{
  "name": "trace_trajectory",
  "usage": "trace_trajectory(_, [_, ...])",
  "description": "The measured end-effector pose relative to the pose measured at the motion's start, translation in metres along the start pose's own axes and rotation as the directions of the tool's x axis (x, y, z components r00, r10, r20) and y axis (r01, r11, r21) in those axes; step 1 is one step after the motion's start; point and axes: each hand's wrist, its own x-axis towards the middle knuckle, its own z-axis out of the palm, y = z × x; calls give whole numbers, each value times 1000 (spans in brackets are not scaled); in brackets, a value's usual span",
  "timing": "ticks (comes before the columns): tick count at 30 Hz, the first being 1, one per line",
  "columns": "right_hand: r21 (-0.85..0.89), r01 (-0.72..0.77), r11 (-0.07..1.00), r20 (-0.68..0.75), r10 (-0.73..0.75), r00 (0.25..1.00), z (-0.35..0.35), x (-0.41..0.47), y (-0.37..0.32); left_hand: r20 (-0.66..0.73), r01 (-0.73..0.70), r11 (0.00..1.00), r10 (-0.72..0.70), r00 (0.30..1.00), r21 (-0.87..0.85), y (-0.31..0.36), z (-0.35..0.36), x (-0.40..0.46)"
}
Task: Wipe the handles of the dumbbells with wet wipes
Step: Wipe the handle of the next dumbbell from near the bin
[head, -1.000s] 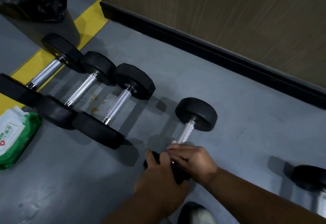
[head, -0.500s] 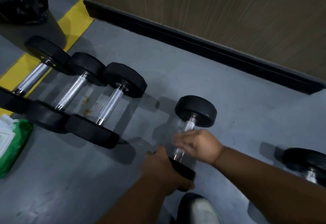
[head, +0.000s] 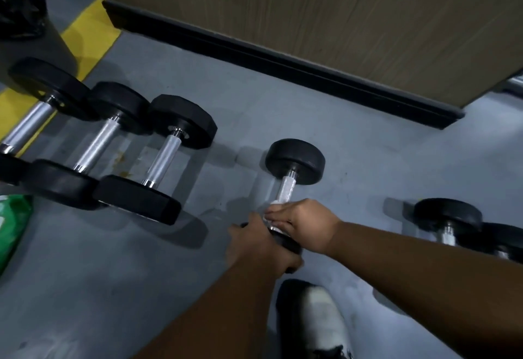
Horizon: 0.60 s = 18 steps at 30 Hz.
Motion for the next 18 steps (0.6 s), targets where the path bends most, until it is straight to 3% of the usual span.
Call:
trace_trajectory(3, [-72, -39, 997, 158, 50, 986, 2, 4, -5, 2, 26, 1000, -27, 1000, 15, 2, 2, -4])
trace_trajectory(5, [-54, -57, 997, 121, 63, 991, 7, 5, 3, -19, 63, 997, -63, 998, -40, 4, 1, 0])
trace_trajectory(10, [67, -15, 998, -19, 16, 1000, 4, 5, 9, 32, 77, 997, -77, 996, 5, 2, -2, 5])
trace_trajectory(16, [156, -148, 977, -254, 185, 949, -7, 18, 42, -15, 7, 1000, -7, 1000, 2, -1, 0, -2])
trace_trajectory(18, [201, -113, 973, -275, 167, 947, -2, 9, 36, -5, 16, 999, -16, 1000, 36, 1, 0, -3])
